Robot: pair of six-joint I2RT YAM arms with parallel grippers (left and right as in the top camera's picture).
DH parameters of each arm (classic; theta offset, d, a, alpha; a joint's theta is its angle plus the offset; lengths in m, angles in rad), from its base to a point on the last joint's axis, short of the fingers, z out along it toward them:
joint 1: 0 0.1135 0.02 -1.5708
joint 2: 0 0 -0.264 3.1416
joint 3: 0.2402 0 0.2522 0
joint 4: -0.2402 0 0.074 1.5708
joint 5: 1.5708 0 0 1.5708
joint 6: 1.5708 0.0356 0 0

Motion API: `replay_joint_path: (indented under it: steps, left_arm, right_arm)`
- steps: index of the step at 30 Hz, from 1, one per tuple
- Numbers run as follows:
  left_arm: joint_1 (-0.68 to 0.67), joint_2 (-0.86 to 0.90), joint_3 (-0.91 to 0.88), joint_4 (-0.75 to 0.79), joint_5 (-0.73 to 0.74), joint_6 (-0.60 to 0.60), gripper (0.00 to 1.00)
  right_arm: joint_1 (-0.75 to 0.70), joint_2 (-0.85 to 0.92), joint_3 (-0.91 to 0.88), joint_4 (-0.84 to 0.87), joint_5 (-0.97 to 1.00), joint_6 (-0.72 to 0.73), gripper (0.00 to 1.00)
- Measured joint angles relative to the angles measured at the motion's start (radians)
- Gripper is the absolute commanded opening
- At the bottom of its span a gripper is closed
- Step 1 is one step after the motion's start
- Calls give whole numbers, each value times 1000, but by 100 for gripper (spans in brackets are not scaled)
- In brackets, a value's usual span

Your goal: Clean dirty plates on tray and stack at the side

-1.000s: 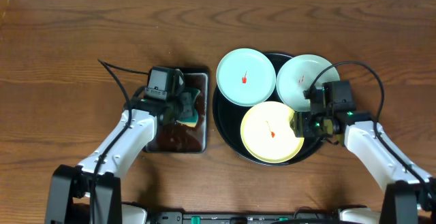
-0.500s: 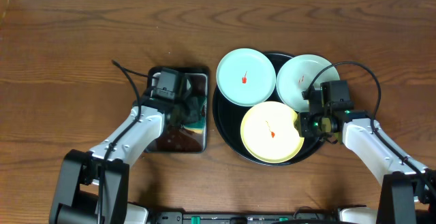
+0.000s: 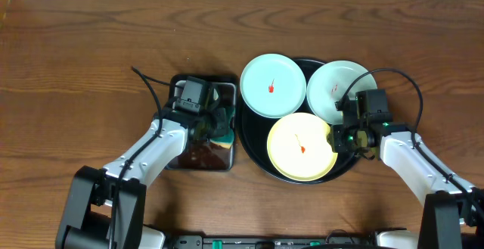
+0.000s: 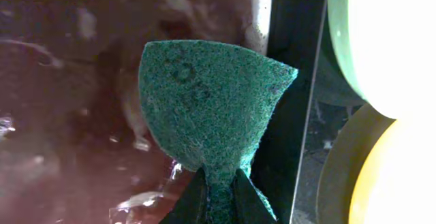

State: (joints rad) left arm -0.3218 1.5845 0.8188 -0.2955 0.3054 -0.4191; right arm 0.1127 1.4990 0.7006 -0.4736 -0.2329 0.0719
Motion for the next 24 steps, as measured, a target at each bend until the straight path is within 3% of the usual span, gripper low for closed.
replay_joint_path:
  steps: [8,14,24]
  left_arm:
    - [17,-1,0,7,-19,-5,8]
    - [109,-54,0,37,-7,-25,7]
    - [320,-90,0,92,259,29,7]
  right_arm:
    - [0,0,0,0,0,0,31]
    - [0,0,0,0,-1,0,31]
    - [0,0,0,0,-4,0,31]
